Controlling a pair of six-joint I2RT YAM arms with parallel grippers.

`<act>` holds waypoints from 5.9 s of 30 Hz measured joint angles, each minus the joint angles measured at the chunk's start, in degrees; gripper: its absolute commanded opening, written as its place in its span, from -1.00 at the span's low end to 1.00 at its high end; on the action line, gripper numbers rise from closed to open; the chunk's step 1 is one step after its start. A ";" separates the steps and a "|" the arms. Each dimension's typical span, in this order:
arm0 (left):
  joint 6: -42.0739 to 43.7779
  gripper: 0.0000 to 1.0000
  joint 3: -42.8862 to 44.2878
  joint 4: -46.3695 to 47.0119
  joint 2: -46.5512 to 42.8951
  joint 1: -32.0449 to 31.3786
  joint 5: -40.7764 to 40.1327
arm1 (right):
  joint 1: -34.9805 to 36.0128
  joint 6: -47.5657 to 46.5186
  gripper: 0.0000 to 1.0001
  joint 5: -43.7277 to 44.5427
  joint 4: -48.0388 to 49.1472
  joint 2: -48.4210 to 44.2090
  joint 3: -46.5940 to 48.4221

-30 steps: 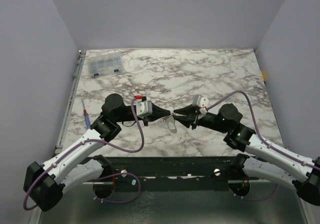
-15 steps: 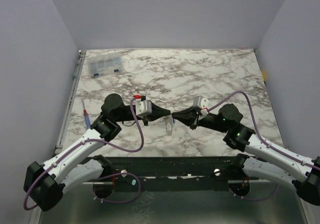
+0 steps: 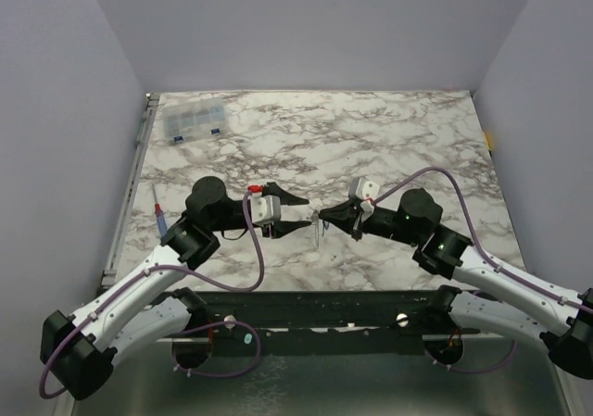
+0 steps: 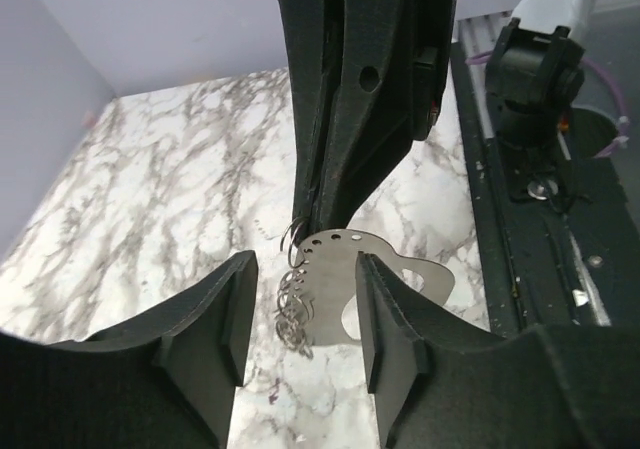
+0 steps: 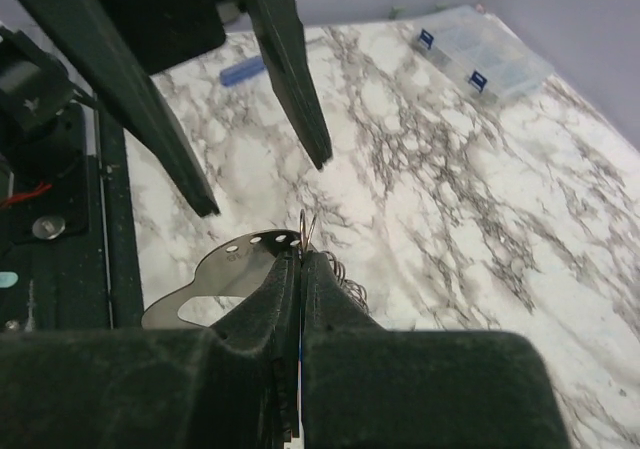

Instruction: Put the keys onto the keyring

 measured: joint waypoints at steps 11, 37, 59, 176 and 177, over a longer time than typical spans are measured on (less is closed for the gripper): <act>5.44 0.06 8.02 -10.03 -2.97 -0.02 -9.46 | 0.02 -1.62 -0.99 9.01 -12.46 6.36 6.14; -4.74 -0.59 16.39 -14.60 17.55 -0.50 2.51 | 1.09 -1.64 -0.99 7.91 -17.86 3.63 7.72; -0.22 -0.63 12.24 -14.32 13.62 -1.97 4.63 | 1.09 -1.66 -0.99 2.01 -17.75 1.09 6.40; -7.50 -1.00 7.04 0.42 5.42 -2.12 2.40 | 1.09 -0.11 -0.93 1.57 -3.65 -4.83 0.52; -7.82 -1.00 6.97 0.72 5.42 -2.12 2.45 | 1.09 0.09 -0.93 1.57 -3.30 -4.90 0.24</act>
